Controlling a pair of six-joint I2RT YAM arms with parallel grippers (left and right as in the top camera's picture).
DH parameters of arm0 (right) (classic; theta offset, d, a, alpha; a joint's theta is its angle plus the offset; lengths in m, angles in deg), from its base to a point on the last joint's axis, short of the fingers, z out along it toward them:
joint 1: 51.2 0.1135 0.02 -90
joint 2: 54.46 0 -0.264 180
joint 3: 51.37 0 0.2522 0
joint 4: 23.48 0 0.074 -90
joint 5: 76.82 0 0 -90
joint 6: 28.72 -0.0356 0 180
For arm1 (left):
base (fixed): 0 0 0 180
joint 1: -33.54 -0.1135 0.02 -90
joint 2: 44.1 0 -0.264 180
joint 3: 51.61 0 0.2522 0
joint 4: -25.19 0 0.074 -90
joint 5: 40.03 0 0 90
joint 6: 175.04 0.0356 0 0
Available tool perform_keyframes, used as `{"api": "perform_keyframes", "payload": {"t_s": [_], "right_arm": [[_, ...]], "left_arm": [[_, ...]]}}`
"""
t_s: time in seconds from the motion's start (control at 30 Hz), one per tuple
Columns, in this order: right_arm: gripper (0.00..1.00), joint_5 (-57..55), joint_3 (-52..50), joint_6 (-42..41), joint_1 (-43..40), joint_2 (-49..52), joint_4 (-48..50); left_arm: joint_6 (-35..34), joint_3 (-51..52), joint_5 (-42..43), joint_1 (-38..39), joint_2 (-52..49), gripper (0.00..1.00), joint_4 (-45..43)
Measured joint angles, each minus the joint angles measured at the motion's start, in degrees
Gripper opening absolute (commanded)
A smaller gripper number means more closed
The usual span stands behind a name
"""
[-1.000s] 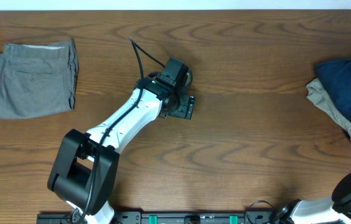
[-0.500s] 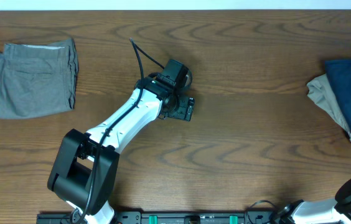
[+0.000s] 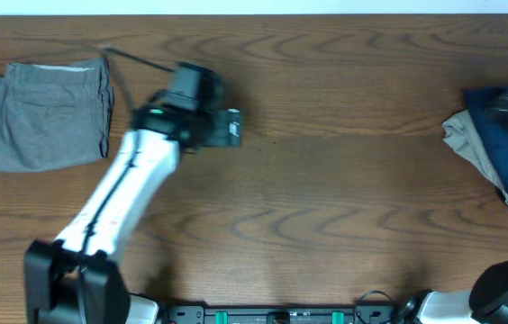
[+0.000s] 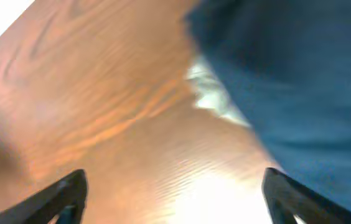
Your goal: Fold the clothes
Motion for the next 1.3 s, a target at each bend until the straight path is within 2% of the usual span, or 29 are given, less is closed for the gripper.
{"api": "perform_keyframes", "payload": {"t_s": [0.03,0.2,0.37,0.53,0.67,0.77,0.87,1.03,1.13,1.3], "right_arm": [[0.99,-0.3,0.0,0.8,2.4,0.0,-0.2],[0.99,-4.8,-0.4,3.2,14.4,0.0,-0.4],[0.99,-9.9,-1.8,2.2,24.2,0.0,-1.2],[0.99,-11.9,-4.4,0.2,27.8,0.0,-3.7],[0.99,-12.8,-7.5,-1.0,28.0,-0.6,-3.5],[0.99,-13.1,-14.8,-1.9,28.0,-4.9,1.1],[0.99,-13.5,-23.9,-2.9,28.0,-13.5,7.1],[0.99,-14.6,-38.4,-4.3,29.4,-34.8,15.8],[0.99,-14.9,-43.7,-4.6,29.5,-44.7,16.9],[0.99,-14.9,-47.9,-4.7,29.5,-55.2,13.2]], "left_arm": [[-0.1,0.0,0.0,-2.2,0.6,0.98,1.3],[-0.9,0.0,0.0,-12.9,1.1,0.98,11.3],[-3.2,0.0,-0.1,-21.8,1.1,0.98,20.6],[-5.0,0.0,-0.2,-26.6,1.1,0.98,27.5],[-5.3,0.8,-0.5,-25.7,3.1,0.98,27.8],[-5.5,3.9,-2.3,-23.3,9.2,0.98,26.3],[-5.5,8.7,-3.5,-19.9,18.2,0.98,22.2],[-6.3,20.0,-4.5,-13.9,37.9,0.98,11.4],[-7.9,25.1,-4.7,-12.3,47.9,0.98,7.0],[-9.2,26.7,-5.0,-12.0,59.0,0.98,7.5]]}}
